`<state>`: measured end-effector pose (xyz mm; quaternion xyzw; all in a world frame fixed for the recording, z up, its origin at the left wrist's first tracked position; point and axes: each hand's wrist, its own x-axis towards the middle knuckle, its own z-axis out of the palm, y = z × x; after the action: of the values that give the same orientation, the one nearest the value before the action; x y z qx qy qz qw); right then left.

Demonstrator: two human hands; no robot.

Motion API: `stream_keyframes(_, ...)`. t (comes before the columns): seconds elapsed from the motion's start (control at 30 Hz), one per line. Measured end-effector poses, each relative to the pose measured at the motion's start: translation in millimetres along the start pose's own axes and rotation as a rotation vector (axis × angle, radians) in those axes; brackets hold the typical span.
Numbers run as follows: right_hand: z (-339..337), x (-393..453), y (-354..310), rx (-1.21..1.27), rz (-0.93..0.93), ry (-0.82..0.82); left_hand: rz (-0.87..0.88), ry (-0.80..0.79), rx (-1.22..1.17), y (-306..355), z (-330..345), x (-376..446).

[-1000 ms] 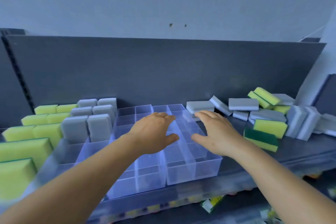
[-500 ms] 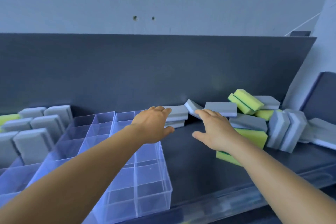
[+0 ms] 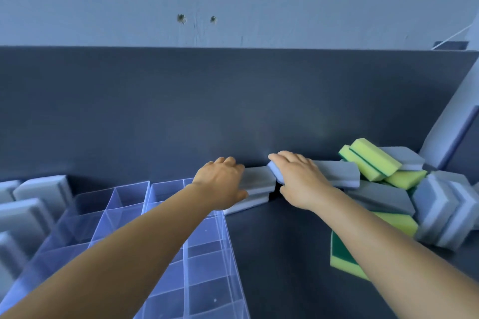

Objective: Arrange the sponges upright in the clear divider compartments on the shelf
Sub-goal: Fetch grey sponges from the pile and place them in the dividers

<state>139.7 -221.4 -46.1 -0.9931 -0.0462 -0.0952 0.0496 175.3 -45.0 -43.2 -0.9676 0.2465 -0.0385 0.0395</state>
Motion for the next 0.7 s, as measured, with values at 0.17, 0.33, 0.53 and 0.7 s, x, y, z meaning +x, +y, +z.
stream_keyframes(0.17, 11.3, 16.4, 2.5, 0.018, 0.04, -0.059, 0.026, -0.005, 0.019, -3.7, 4.1, 12.0)
stream_keyframes(0.33, 16.2, 18.7, 6.6, 0.029, 0.081, -0.12, 0.029, -0.012, 0.004, -5.3, 5.8, 11.4)
stream_keyframes(0.53, 6.0, 5.3, 11.3, 0.036, 0.078, -0.016, 0.037, 0.122, -0.059, -2.9, 5.1, 4.8)
stream_keyframes(0.7, -19.1, -17.5, 15.6, 0.254, 0.117, 0.124, -0.027, 0.169, -0.206, 0.1, -19.1, -14.9)
